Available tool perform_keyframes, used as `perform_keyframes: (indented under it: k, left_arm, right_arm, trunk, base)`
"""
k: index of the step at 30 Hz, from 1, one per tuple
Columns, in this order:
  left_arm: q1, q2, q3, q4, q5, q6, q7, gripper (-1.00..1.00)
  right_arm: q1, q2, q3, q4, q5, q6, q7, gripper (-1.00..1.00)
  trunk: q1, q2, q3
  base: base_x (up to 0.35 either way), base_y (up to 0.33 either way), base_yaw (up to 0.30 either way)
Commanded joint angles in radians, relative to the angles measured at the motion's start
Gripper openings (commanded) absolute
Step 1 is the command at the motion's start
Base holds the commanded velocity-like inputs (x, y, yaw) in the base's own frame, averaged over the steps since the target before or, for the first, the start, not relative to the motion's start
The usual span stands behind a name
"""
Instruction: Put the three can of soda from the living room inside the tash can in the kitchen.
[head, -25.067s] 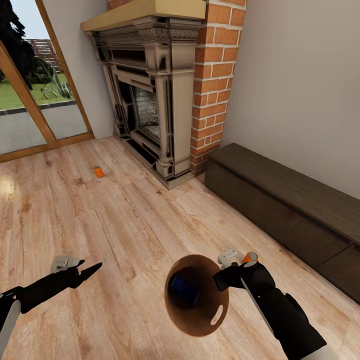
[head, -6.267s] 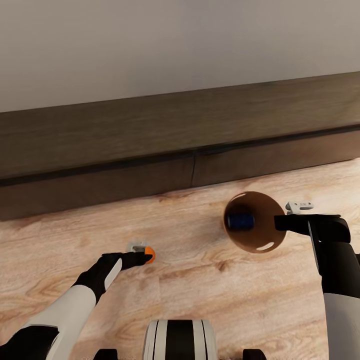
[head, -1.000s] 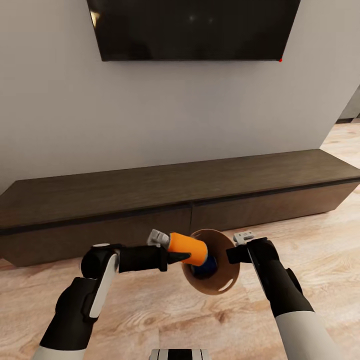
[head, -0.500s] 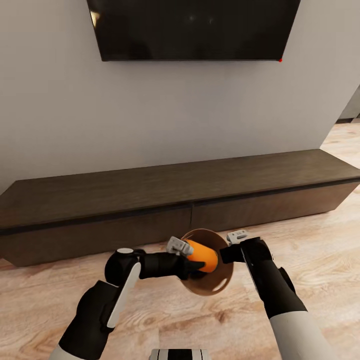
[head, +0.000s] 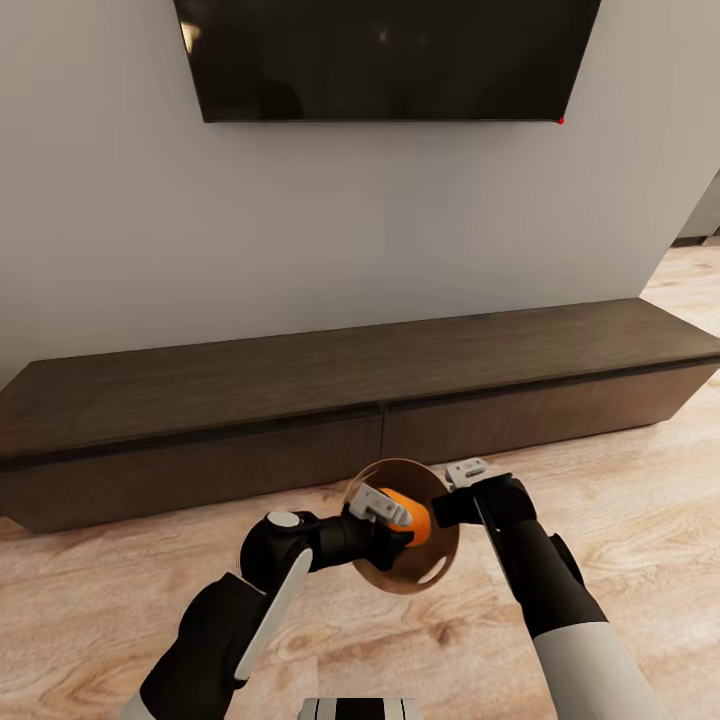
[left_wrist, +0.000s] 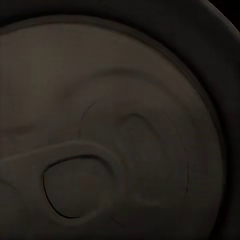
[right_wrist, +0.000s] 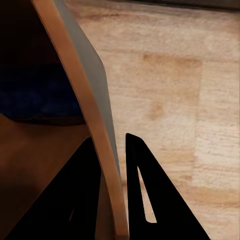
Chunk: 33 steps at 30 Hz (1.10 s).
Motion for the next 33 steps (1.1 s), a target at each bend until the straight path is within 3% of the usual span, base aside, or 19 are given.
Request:
perform_keyframes:
  k: [1,9,24,25,33]
  left_arm:
    - [0.0,0.0,-0.007,0.006,0.002,0.0,0.02,-1.0]
    - [0.0,-0.004,-0.021,0.057,0.001,-0.033,0.081,-1.0]
    - [-0.001,-0.007,-0.024,0.139,-0.002,-0.085,0.117,-1.0]
    - [-0.001,-0.007,-0.024,0.14,-0.002,-0.085,0.117,1.0]
    - [-0.001,-0.008,-0.024,0.151,-0.002,-0.098,0.119,1.0]
  right_arm:
    - [0.0,0.001,0.0,0.0,-0.016,0.002,0.003,-1.0]
    - [0.0,0.007,0.002,-0.002,-0.016,0.002,0.003,-1.0]
    - [0.0,0.02,0.03,-0.003,-0.014,0.002,0.003,-1.0]
    - [0.0,0.021,0.03,-0.003,-0.014,0.002,0.003,-1.0]
    - [0.0,0.021,0.029,-0.004,-0.014,0.002,0.003,-1.0]
  trunk:
    - [0.0,0.0,0.0]
    - [0.0,0.0,0.0]
    - [0.0,0.0,0.0]
    - [0.0,0.0,0.0]
    - [0.0,0.0,0.0]
  base:
    - [0.0,0.0,0.0]
    - [0.0,0.0,0.0]
    - [0.0,0.0,0.0]
    - [0.0,0.0,0.0]
    - [0.0,0.0,0.0]
